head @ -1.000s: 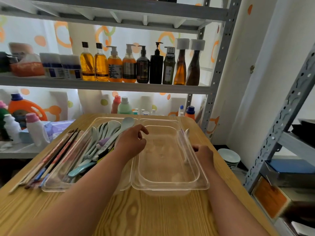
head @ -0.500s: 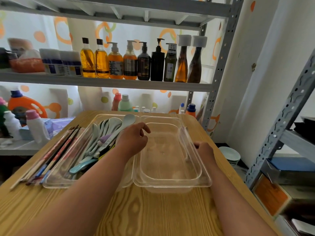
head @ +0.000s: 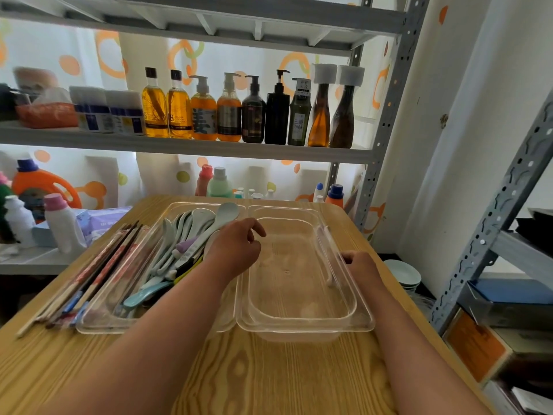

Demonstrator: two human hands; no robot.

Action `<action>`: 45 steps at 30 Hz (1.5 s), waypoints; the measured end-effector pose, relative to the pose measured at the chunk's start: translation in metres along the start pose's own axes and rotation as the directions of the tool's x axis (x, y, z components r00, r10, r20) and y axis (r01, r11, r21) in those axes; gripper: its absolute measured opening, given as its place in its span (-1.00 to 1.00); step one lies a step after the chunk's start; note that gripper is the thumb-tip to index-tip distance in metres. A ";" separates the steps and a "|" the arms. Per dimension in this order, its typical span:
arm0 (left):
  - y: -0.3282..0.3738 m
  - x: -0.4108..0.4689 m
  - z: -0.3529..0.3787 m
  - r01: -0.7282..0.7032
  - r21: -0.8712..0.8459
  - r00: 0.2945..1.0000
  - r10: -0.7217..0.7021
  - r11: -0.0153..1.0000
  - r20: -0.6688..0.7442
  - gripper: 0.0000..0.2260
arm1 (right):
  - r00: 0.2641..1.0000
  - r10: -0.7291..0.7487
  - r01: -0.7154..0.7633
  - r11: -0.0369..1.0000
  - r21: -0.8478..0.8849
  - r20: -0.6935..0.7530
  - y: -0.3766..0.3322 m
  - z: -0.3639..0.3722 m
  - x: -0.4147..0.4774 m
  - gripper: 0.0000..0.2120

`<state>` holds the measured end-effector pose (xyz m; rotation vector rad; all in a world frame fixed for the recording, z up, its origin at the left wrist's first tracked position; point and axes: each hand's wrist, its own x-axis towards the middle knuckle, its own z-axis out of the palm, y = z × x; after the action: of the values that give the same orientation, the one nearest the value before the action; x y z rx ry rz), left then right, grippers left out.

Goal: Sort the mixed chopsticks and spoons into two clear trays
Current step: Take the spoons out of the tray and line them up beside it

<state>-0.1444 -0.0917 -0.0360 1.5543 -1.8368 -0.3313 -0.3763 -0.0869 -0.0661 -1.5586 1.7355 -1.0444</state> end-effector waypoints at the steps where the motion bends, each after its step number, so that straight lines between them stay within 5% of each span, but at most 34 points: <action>1: 0.000 0.000 0.000 -0.003 0.003 1.000 0.003 1.000 -0.002 -0.79 | 1.000 0.000 0.000 1.000 0.002 0.001 0.000 0.000 0.001 -0.96; 21: -0.002 0.000 0.000 -0.003 0.035 1.000 0.003 0.999 -0.021 -0.83 | 0.992 0.019 -0.013 0.999 0.051 -0.125 0.012 0.002 0.012 -0.79; 30: 0.008 -0.003 -0.002 0.065 0.121 0.998 -0.064 0.991 -0.011 -0.85 | 0.944 -0.067 0.102 0.991 0.090 -0.324 -0.013 -0.009 -0.001 -0.78; 34: 0.022 0.004 -0.019 0.093 0.093 0.991 -0.101 0.991 0.087 -0.80 | 0.953 -0.172 0.191 0.980 0.053 -0.251 -0.046 -0.013 -0.011 -0.85; 38: 0.017 0.002 -0.049 0.139 0.013 0.990 -0.139 0.990 -0.001 -0.79 | 0.958 -0.248 0.252 0.968 0.006 -0.143 -0.077 0.003 -0.018 -0.84; 45: -0.019 -0.027 -0.075 0.228 0.206 0.969 -0.242 0.952 0.045 -0.79 | 0.925 -0.367 0.373 0.926 -0.051 0.104 -0.119 0.057 -0.042 -0.86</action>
<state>-0.0800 -0.0534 -0.0022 1.9298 -1.7838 -0.3216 -0.2592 -0.0571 0.0010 -2.0012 1.4592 -1.0740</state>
